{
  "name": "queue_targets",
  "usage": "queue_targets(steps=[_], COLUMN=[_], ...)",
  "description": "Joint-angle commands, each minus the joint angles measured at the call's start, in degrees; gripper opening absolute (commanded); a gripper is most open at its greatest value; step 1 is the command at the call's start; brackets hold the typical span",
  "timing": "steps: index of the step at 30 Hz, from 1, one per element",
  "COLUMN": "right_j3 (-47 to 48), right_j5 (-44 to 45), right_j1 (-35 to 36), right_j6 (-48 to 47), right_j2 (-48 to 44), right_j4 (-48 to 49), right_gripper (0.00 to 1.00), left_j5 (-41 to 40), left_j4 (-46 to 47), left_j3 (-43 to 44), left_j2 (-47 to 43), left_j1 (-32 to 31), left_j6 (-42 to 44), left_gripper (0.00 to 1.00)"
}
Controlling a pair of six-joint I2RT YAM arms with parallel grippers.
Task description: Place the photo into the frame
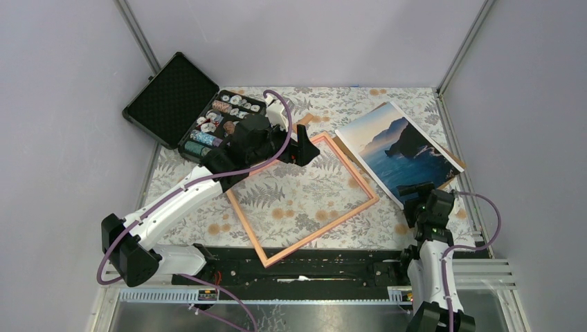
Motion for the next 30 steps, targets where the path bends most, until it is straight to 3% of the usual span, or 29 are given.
queue_targets(steps=[1,8,21,30], right_j3=[1.58,0.49,-1.9,-7.58], right_j5=[-0.1,1.31,6.07,7.65], right_j1=[-0.21,-0.16,-0.16,-0.15], right_j6=[0.5,2.81,9.4,16.05], right_j2=[-1.89,-3.45,5.73,10.47], right_j4=[3.17,11.04,18.49,31.56], right_gripper=[0.93,0.92,0.88,0.78], left_j5=[0.48,0.71,1.2,0.57], left_j4=[3.09,3.12,3.07,3.1], left_j3=[0.69,0.66,0.64,0.52], left_j2=[-0.78,-0.2,0.63,0.49], left_j1=[-0.09,0.12,0.18,0.24], left_j6=[0.43,0.19,-0.1,0.07], left_gripper=[0.88,0.88,0.88,0.87])
